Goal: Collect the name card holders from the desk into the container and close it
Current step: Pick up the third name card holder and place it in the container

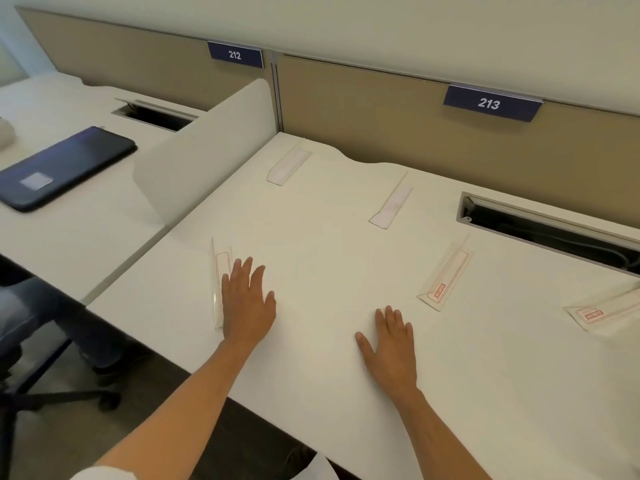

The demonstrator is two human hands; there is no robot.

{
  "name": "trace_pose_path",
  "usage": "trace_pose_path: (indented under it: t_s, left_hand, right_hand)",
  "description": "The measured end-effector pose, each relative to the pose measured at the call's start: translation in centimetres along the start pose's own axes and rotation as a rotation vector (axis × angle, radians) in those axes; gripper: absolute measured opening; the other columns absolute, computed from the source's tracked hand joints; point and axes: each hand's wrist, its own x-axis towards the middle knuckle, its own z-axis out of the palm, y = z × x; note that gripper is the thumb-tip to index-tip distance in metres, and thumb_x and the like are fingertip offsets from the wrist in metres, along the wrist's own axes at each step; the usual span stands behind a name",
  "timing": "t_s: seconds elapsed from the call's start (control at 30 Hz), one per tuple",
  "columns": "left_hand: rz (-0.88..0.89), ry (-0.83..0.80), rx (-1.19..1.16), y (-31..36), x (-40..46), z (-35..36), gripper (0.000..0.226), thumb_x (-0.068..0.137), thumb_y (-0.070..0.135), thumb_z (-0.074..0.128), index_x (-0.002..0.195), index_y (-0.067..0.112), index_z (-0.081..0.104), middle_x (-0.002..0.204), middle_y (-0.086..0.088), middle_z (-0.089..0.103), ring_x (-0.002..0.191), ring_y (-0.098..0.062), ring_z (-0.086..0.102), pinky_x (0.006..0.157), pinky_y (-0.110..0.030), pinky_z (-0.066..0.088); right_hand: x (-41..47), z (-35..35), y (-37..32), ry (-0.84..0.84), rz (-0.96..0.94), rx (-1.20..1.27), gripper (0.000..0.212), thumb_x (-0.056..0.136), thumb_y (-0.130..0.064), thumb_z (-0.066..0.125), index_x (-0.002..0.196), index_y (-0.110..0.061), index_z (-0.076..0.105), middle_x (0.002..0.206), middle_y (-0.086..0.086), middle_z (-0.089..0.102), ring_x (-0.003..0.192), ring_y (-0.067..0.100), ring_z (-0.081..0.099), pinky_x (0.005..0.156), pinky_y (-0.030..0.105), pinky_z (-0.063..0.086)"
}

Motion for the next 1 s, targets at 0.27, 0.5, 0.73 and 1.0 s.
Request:
trace_pose_path:
  t_s: [0.27,0.5,0.73,1.0]
  left_hand:
    - [-0.353,-0.131,-0.081,-4.2,1.7,-1.4,0.061,0.096,0.021,0.054,0.151,0.018,0.029,0.164,-0.015,0.011,0.147,-0.040,0.016,0.115,-0.053,0.029]
    - [-0.454,-0.172,-0.214,-5.5,2.5,-1.0,0.045,0.097,0.012,0.044,0.141,0.018,0.045,0.149,-0.009,0.043,0.130,-0.035,0.046,0.100,-0.051,0.043]
    - [-0.528,-0.161,-0.299,-5.9,3.1,-1.4,0.048,0.089,0.000,0.046,0.133,0.017,0.054,0.135,-0.012,0.058,0.116,-0.037,0.057,0.096,-0.050,0.048]
    - [-0.595,-0.185,-0.839,-4.1,3.1,-1.4,0.034,0.086,-0.008,0.043,0.098,0.021,0.057,0.116,-0.010,0.062,0.088,-0.023,0.069,0.071,-0.041,0.059]
  right_hand:
    - [-0.4,0.9,-0.1,0.046,0.007,-0.095,0.072,0.098,-0.059,0.022,0.157,-0.018,0.012,0.166,0.001,0.005,0.152,0.015,-0.005,0.123,0.036,-0.008]
    - [-0.1,1.6,0.1,0.067,0.027,-0.099,0.077,0.094,-0.064,0.013,0.157,-0.020,0.016,0.165,-0.002,0.007,0.152,0.011,-0.003,0.122,0.033,-0.010]
    - [0.0,1.8,0.1,0.068,0.053,-0.105,0.080,0.092,-0.067,0.009,0.156,-0.020,0.018,0.165,-0.004,0.009,0.150,0.007,-0.003,0.117,0.024,-0.020]
    - [0.3,1.4,-0.2,0.042,0.094,0.027,0.069,0.097,-0.057,0.035,0.155,-0.021,0.023,0.164,-0.004,0.011,0.151,0.009,0.000,0.121,0.029,-0.011]
